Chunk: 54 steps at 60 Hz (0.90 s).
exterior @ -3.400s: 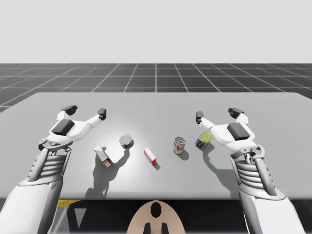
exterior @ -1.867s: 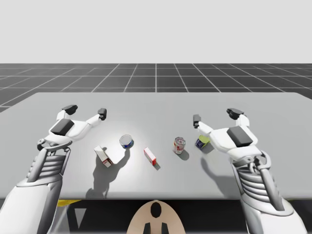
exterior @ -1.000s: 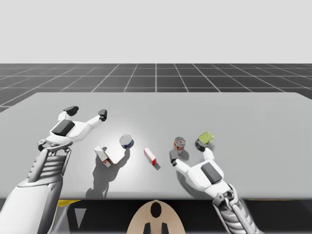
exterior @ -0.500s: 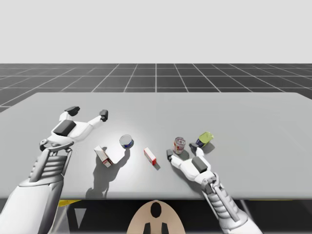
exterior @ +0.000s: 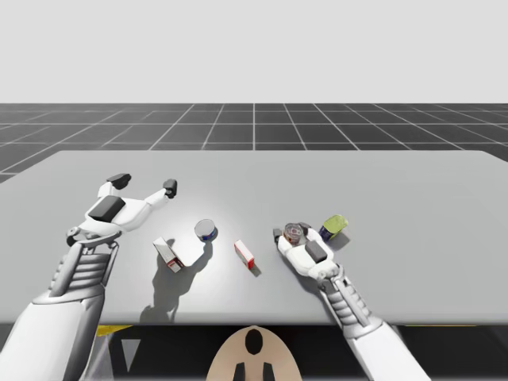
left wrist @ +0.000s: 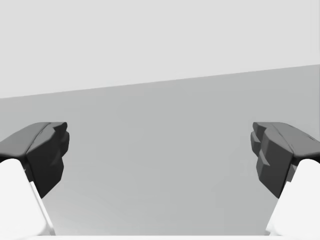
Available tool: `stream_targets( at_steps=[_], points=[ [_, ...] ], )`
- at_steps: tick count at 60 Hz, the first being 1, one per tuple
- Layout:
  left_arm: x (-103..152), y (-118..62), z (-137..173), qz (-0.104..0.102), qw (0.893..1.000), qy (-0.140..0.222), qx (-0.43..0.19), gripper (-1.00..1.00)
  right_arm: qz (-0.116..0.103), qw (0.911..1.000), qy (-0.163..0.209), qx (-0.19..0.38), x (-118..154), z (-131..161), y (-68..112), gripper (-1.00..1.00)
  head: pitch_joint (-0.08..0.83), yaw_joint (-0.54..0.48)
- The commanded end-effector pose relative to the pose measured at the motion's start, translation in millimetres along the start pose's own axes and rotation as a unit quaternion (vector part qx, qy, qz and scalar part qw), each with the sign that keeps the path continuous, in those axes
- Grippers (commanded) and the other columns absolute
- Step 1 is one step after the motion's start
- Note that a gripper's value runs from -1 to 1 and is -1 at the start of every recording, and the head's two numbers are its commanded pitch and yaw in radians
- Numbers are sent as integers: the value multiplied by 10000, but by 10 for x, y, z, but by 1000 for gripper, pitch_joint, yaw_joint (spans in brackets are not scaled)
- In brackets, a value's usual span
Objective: Pick up the tomato soup can and lift it.
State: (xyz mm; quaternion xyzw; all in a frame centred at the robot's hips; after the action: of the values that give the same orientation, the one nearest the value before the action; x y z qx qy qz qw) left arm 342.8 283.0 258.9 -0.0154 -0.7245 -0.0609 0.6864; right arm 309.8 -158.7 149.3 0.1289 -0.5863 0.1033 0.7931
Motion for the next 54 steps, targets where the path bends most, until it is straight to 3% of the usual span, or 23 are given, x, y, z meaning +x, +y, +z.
stream_targets(
  at_steps=[1,12,31,43,54],
  points=[
    [-3,-1,-7,-6,10000,-1,-2,-1000,-385,9991,-83,171,-61,-53,155,1000,686,-180],
    [1,-1,-8,-14,10000,-20,-6,-1000,-355,9990,-110,240,-66,-39,165,1000,628,-179],
    [-8,0,-3,-46,10000,-21,0,-1000,-312,9989,-190,289,-63,-7,191,1000,364,-182],
    [-8,-2,7,-61,10000,-21,0,-1000,-219,9986,-327,352,40,51,216,1000,332,-186],
    [-13,-10,4,-80,10000,-2,-1,-1000,-8,9961,-803,378,459,196,253,1000,331,-193]
  ],
)
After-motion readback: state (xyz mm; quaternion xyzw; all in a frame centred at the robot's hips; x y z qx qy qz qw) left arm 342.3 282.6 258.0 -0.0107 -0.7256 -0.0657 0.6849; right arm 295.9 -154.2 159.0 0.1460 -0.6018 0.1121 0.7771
